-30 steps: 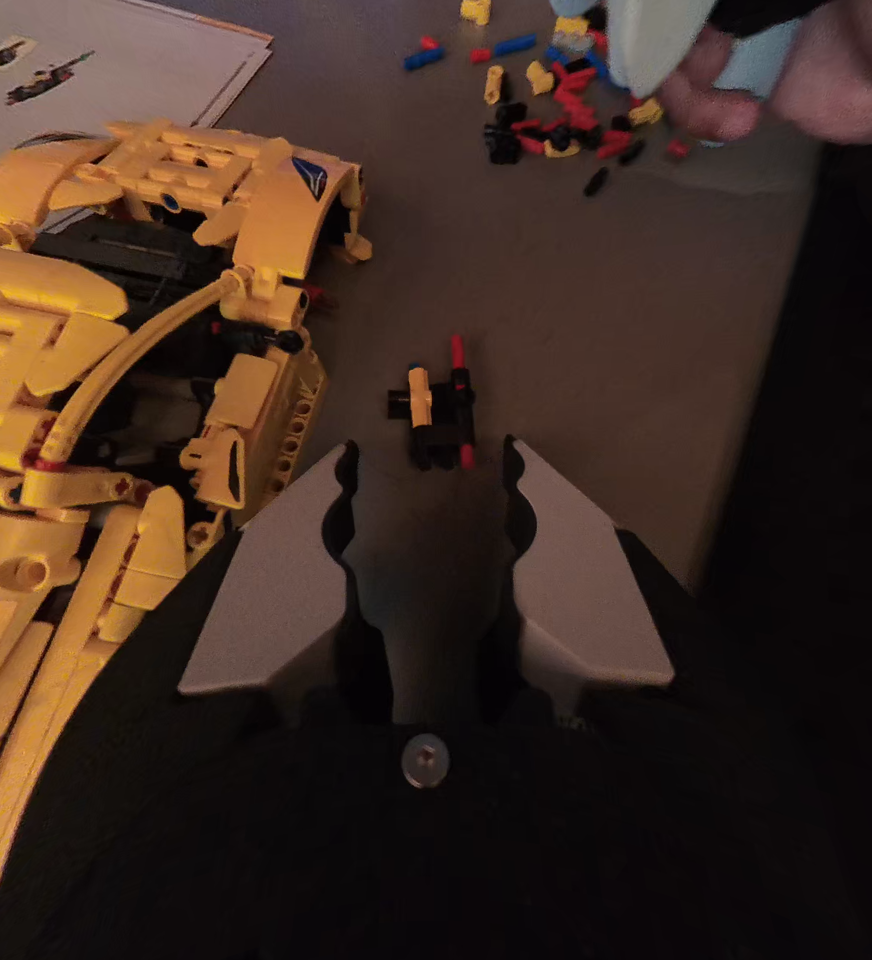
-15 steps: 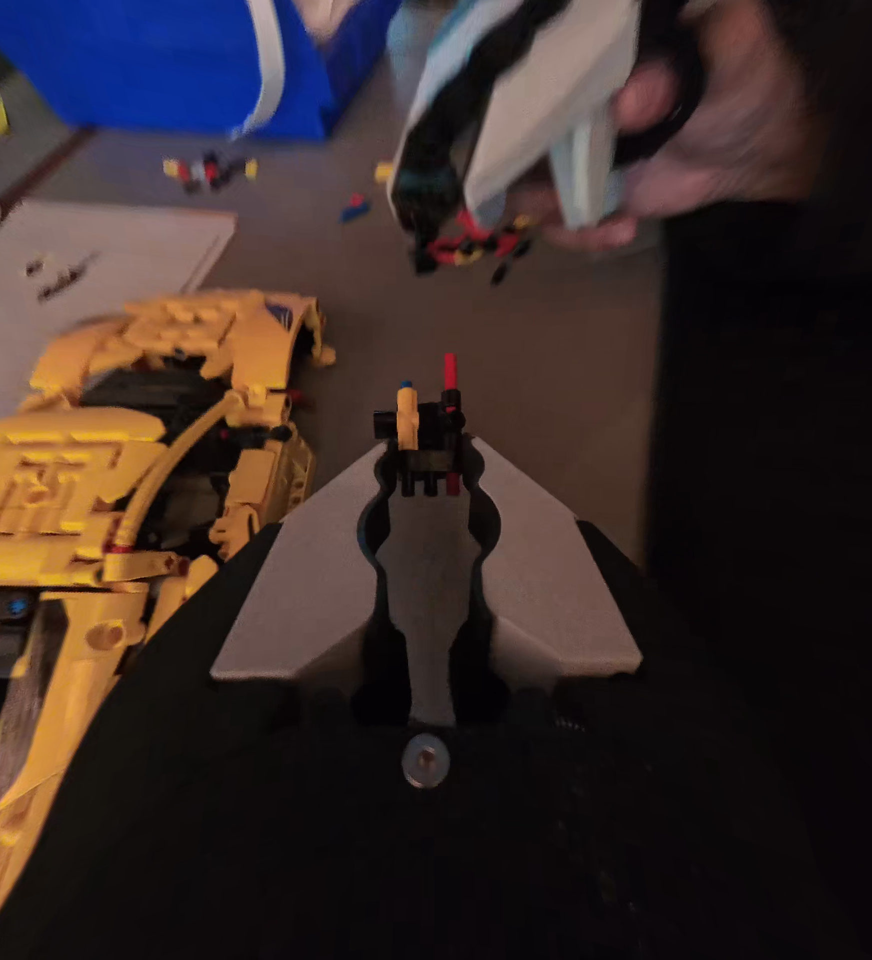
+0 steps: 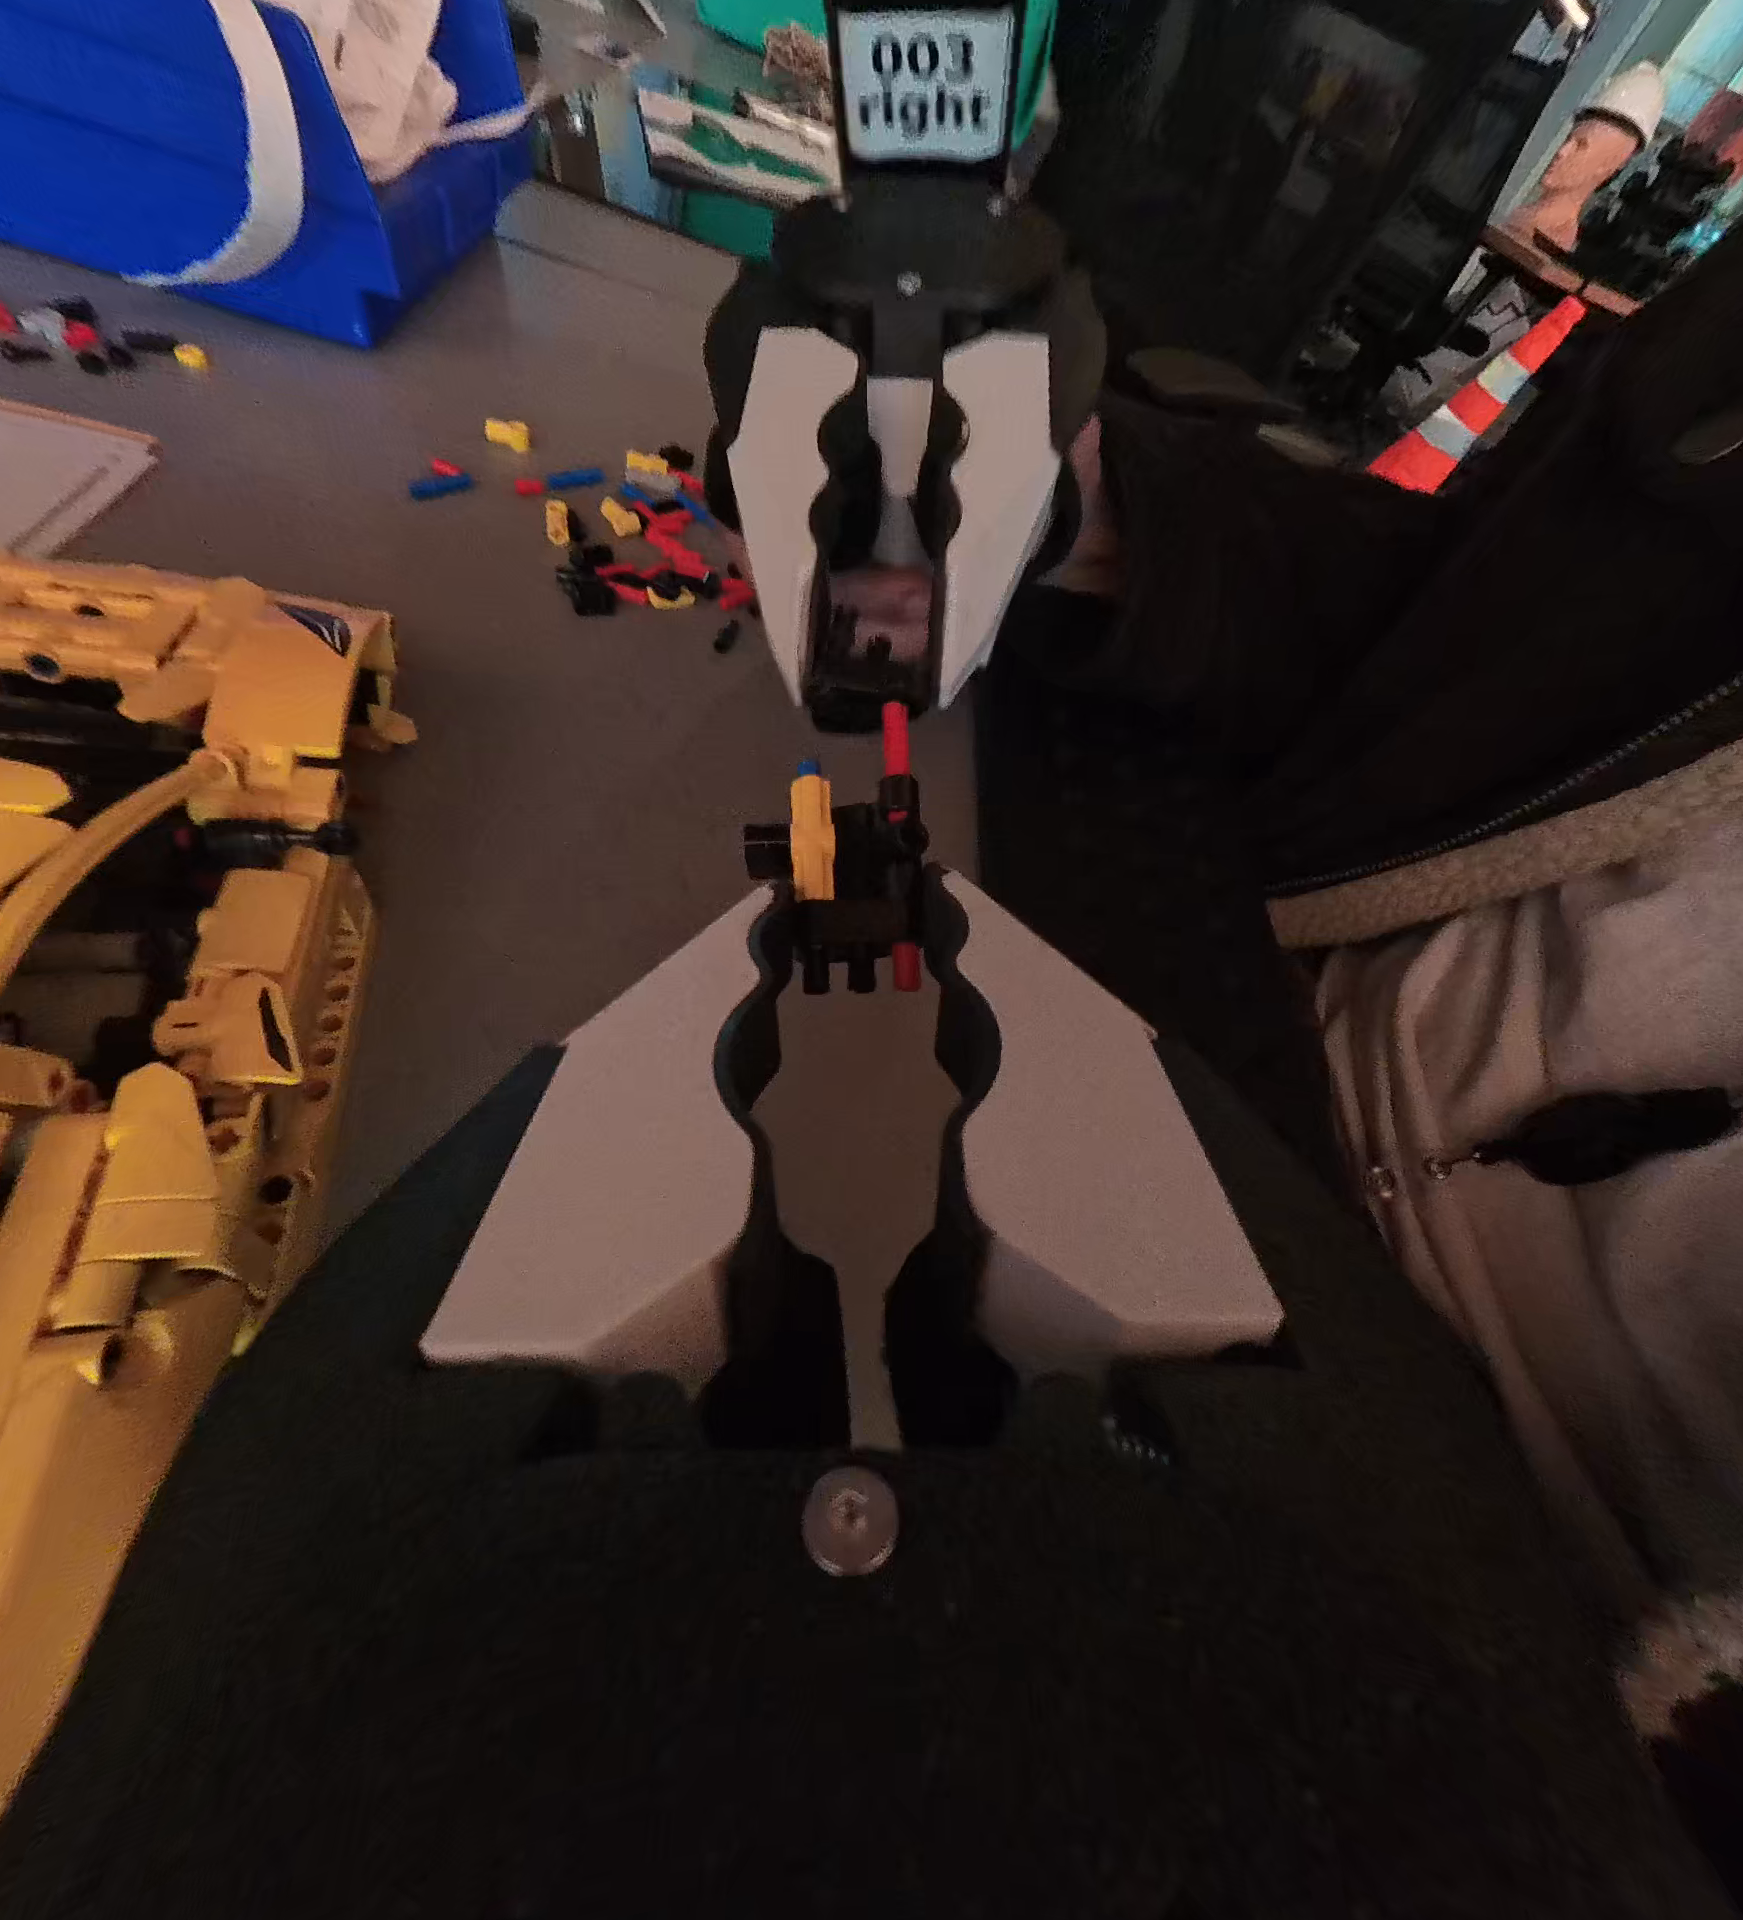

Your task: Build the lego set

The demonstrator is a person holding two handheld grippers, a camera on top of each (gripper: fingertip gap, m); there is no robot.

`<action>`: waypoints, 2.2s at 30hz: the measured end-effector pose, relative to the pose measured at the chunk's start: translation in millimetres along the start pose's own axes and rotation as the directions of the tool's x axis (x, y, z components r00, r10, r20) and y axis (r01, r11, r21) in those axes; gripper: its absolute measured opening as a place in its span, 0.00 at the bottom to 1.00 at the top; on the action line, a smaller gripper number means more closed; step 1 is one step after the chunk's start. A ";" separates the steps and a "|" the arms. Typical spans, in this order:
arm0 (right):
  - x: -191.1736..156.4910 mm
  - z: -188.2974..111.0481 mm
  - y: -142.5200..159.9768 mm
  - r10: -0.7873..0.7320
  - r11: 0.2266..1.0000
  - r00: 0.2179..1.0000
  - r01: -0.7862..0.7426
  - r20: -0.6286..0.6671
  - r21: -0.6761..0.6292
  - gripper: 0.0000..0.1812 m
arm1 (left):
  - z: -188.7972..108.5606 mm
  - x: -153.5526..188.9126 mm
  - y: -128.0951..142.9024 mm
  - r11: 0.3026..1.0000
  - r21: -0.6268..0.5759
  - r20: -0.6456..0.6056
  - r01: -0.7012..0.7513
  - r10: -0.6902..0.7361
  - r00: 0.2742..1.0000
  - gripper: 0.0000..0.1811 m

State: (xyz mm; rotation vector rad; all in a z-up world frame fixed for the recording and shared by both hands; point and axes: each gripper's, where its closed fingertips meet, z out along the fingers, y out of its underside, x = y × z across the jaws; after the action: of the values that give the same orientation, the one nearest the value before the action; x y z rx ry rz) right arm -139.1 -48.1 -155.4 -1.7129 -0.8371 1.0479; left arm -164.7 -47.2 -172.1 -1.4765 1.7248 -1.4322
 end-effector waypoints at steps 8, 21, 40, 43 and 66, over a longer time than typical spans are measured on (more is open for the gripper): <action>-2.0 2.9 7.0 0.045 0.998 0.998 -0.044 0.032 -0.036 0.12 | 5.2 -0.6 7.7 0.999 -0.047 0.009 -0.014 0.014 1.000 0.13; 7.4 -0.9 12.8 0.044 0.996 0.999 -0.045 -0.017 -0.072 0.12 | 7.9 -4.0 13.1 0.997 -0.081 0.037 -0.018 0.021 0.999 0.13; -10.8 -10.6 43.8 0.159 0.963 0.983 -0.134 0.088 -0.234 0.13 | 21.5 11.1 22.7 0.995 -0.103 -0.023 -0.008 0.006 1.000 0.13; -11.5 -9.2 41.0 0.165 0.965 0.982 -0.141 0.092 -0.220 0.12 | 22.9 11.5 23.4 0.994 -0.105 -0.027 -0.010 0.007 1.000 0.13; -9.6 -6.3 43.4 0.174 0.962 0.981 -0.150 0.086 -0.230 0.12 | 26.1 10.4 24.7 0.993 -0.117 -0.024 0.002 -0.005 1.000 0.13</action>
State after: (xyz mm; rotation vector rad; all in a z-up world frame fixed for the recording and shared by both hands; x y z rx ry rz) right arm -133.8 -73.3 -192.1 -1.9546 -0.9218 1.2006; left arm -157.0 -70.1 -200.7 -1.5287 1.8494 -1.3772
